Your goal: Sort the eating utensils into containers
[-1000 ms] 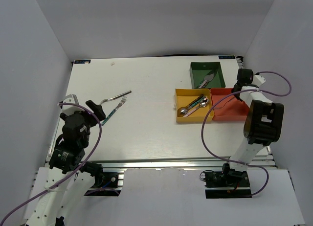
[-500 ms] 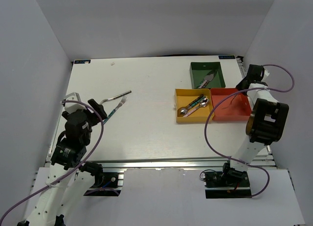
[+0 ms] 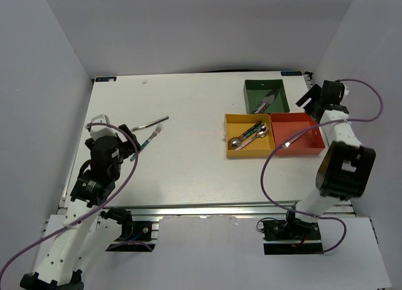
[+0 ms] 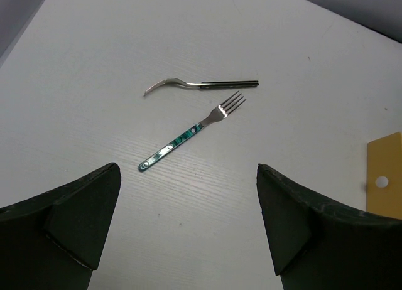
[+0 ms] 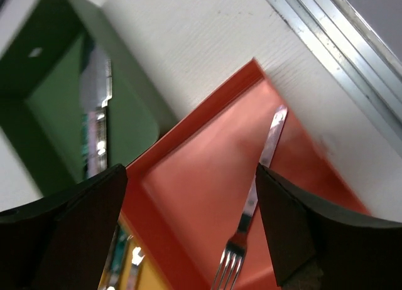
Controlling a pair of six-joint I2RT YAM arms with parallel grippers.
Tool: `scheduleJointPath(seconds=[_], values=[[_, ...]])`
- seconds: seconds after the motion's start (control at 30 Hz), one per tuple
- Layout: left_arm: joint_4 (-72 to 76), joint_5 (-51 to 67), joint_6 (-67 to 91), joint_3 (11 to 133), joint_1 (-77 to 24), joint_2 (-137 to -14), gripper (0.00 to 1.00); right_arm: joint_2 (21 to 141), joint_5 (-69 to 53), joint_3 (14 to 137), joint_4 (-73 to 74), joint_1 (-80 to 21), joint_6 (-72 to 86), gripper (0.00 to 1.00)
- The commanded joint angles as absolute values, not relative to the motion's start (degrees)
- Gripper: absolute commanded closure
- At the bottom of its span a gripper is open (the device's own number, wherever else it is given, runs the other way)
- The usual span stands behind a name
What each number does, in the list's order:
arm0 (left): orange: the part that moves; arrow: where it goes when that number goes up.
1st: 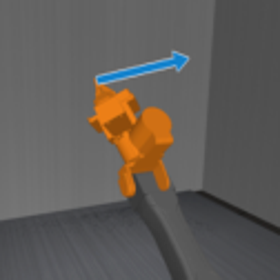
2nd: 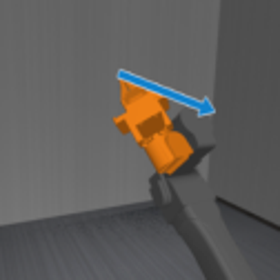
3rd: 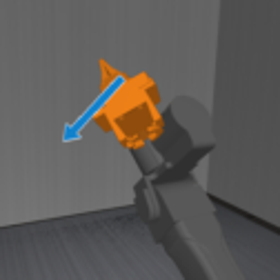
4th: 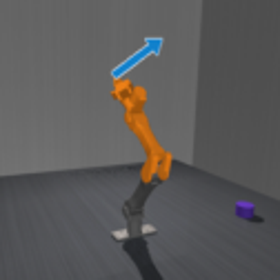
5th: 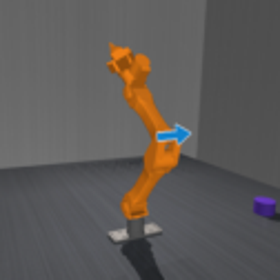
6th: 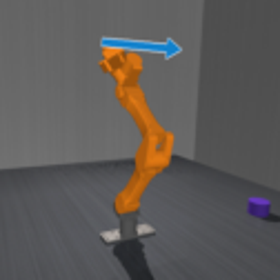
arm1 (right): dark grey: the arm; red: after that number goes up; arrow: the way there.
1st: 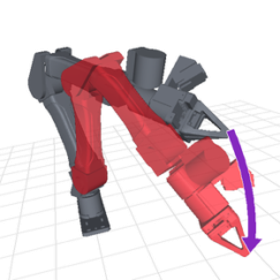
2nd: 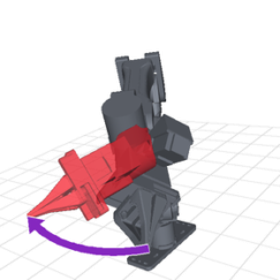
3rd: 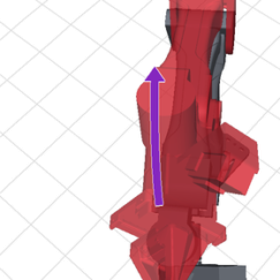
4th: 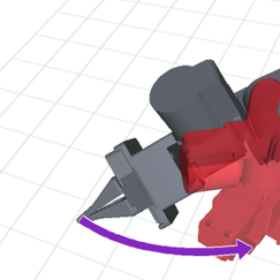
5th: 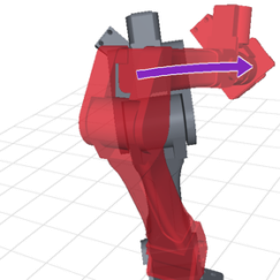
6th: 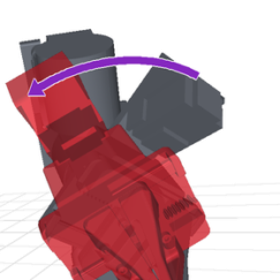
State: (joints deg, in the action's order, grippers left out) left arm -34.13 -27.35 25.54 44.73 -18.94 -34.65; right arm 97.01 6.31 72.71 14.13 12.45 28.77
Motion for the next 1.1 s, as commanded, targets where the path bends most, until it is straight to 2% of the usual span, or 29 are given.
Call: scheduleJointPath(seconds=[0.0,0.07,0.13,0.17,0.2,0.27,0.33,0.47,0.63,0.77,0.8,0.83,0.93,1.0,1.03,1.07], values=[[-33.5,-28.1,25.2,46.6,-19.2,-41.4,0.02,82.3,7.1,68.5,14.3,8.5,30.3,0.11],[-33.3,-29.3,24.8,47.8,-19.1,-46.8,0.02,73.9,6.3,64.5,13.6,4.7,29.5,0.11],[-30.9,-26.7,21.7,49.2,-18.0,-58.5,0.02,68.1,2.0,59.2,9.2,2.9,29.9,0.11],[-31.0,-21.8,19.5,53.0,-17.1,-63.3,0.02,62.8,-8.9,51.1,5.3,2.9,31.8,0.11],[-32.0,-20.2,18.8,55.5,-16.4,-68.0,0.02,60.6,-15.1,46.5,-6.0,3.1,33.2,0.11],[-29.9,-15.9,16.3,59.8,-15.2,-77.7,0.02,57.4,-31.8,38.1,-12.5,3.0,35.1,0.11],[-26.8,-11.4,15.5,61.7,-12.8,-84.6,0.02,54.7,-34.3,35.9,-11.7,1.2,35.5,0.11],[-30.0,-8.8,14.3,67.1,-9.1,-96.1,0.03,47.8,-31.5,34.0,-3.0,-1.7,30.2,0.11],[-27.3,-5.2,13.2,65.7,-7.4,-100.1,0.07,40.7,-33.2,34.1,3.5,-1.7,25.3,0.11],[-24.4,-5.0,13.5,63.1,-7.4,-101.4,0.2,39.3,-36.0,34.2,2.7,-1.7,27.1,0.11],[-24.3,-5.0,13.6,62.5,-7.4,-102.3,0.25,39.2,-36.6,34.2,1.4,-1.7,27.7,0.11],[-24.4,-5.0,13.7,62.1,-7.6,-103.1,0.36,39.3,-36.9,34.5,1.1,-1.7,29.1,0.11],[-25.1,-8.2,13.5,61.6,-10.4,-105.0,0.49,38.7,-37.4,34.8,-1.5,-1.7,31.4,0.11],[-24.7,-10.3,13.6,60.5,-12.6,-105.4,0.51,38.6,-37.4,35.1,-2.3,-1.7,32.2,0.11],[-24.8,-11.2,13.9,60.1,-14.4,-105.8,0.59,38.7,-37.4,35.4,-2.6,-1.7,32.6,0.11],[-24.8,-11.2,14.4,59.9,-15.3,-105.9,0.6,38.7,-37.4,35.6,-2.6,-1.7,32.8,0.11]])
